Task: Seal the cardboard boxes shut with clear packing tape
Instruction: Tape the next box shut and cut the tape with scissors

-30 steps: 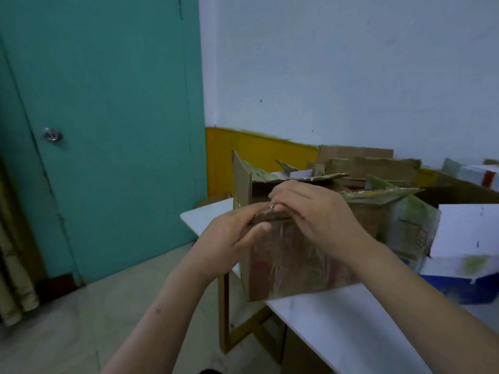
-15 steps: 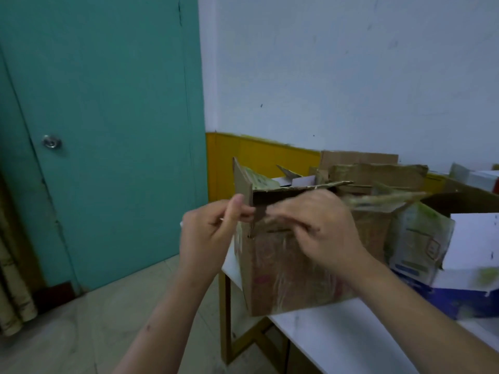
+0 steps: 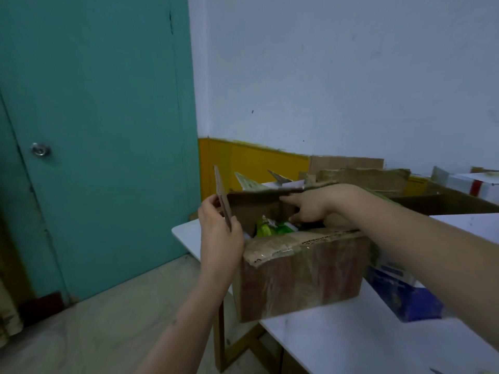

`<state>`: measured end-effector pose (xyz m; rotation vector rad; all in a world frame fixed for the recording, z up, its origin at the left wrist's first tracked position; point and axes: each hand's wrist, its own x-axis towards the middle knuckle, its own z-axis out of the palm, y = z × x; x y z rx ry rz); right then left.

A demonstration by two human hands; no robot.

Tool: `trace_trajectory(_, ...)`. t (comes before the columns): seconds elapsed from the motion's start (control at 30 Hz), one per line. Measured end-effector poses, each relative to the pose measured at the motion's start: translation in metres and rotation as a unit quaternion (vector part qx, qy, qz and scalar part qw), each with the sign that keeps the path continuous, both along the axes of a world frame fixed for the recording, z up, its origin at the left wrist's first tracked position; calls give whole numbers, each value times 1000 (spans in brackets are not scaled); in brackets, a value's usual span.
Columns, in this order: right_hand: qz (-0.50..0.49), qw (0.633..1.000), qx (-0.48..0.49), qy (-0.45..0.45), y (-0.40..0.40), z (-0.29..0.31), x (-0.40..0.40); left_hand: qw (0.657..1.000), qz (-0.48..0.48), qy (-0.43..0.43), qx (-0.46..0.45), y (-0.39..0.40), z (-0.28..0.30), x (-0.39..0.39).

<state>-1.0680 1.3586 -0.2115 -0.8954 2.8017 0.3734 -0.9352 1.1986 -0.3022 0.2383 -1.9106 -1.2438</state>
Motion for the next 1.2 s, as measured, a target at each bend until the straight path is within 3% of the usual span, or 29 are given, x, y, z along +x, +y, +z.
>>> trace_trajectory(0.1,11,997,-12,76,-3,1,-28,998,2,4,-57,2,-4,4)
trace_trajectory(0.23,-2,994,-62,87,-10,1,-47,985,-43,-43,-160,0,-3,5)
trace_trajectory(0.37,6,993,-97,63,-6,-7,-60,909,-143,-201,-337,-8,10,5)
trace_trajectory(0.57,-12,988,-136,73,17,7,-70,830,-339,-338,-286,-39,24,34)
trace_trajectory(0.67,-31,983,-159,84,27,33,-64,817,-369,-347,-274,-55,23,37)
trace_trajectory(0.87,-55,993,-88,51,23,51,-47,783,-406,-346,-319,-66,24,27)
trace_trajectory(0.9,-59,994,-77,44,21,50,-46,789,-395,-342,-323,-65,23,26)
trace_trajectory(0.97,-65,995,-64,31,19,49,-43,837,-338,-297,-311,-56,22,23)
trace_trajectory(1.03,-75,993,-89,-12,20,50,-42,900,-277,-243,-232,-44,20,14)
trace_trajectory(1.1,-71,986,-145,-41,23,54,-38,943,-238,-196,-129,-32,20,1)
trace_trajectory(1.2,-38,970,-237,-27,27,60,-31,990,-38,-113,-76,-28,18,-25)
